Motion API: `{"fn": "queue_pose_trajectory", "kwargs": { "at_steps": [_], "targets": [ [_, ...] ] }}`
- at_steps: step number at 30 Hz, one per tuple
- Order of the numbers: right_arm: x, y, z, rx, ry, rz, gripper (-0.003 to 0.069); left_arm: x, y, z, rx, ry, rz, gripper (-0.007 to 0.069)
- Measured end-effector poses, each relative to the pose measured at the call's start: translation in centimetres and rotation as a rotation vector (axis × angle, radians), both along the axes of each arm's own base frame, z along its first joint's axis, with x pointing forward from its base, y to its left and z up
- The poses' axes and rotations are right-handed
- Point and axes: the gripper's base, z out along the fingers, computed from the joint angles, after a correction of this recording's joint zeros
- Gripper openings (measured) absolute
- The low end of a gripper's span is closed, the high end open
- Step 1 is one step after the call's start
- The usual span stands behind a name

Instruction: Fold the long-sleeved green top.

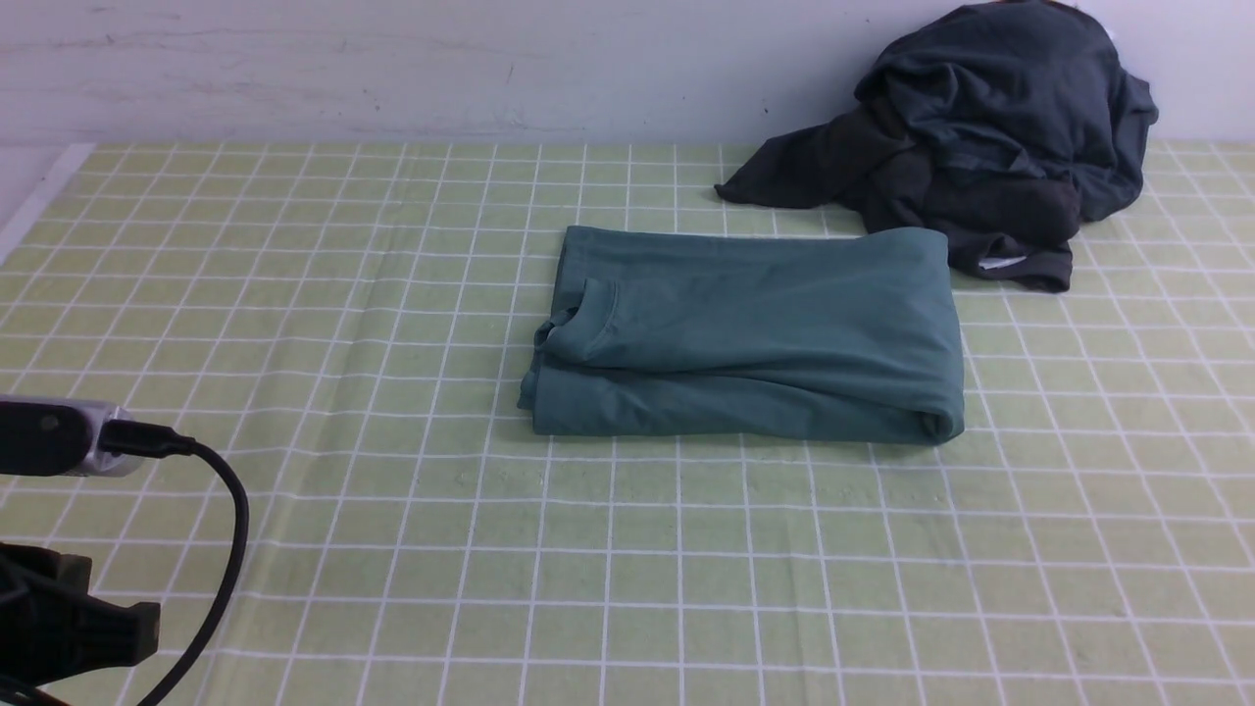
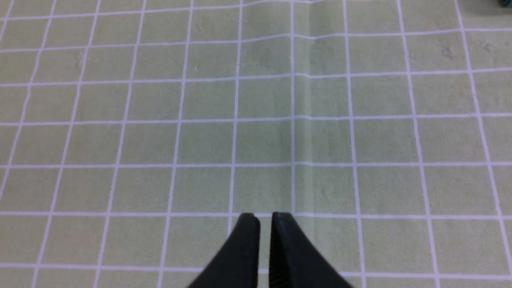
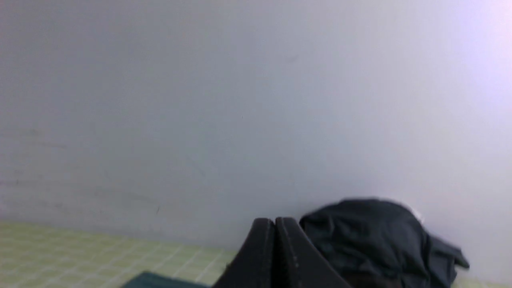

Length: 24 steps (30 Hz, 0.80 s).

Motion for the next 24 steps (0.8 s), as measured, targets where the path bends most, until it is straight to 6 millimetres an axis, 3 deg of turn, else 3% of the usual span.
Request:
{"fn": "queue_pose_trajectory", "kwargs": {
  "at_steps": [3, 10, 14, 24],
  "targets": [
    [-0.2, 0.0, -4.6, -0.008, 0.139, -0.002, -0.0013, 0.0, 0.0, 0.0, 0.000, 0.000, 0.000, 0.0029],
    [-0.5, -0.8, -8.1, -0.074, 0.457, -0.081, -0.0013, 0.0, 0.0, 0.0, 0.000, 0.001, 0.000, 0.0029],
    [-1.0, -1.1, -8.7, -0.092, 0.523, -0.109, -0.0013, 0.0, 0.0, 0.0, 0.000, 0.001, 0.000, 0.0029],
    [-2.8, -2.2, -8.0, -0.003, 0.372, -0.243, -0.0013, -0.1, 0.1, -0.1, 0.004, 0.014, 0.005, 0.0029]
  ]
}}
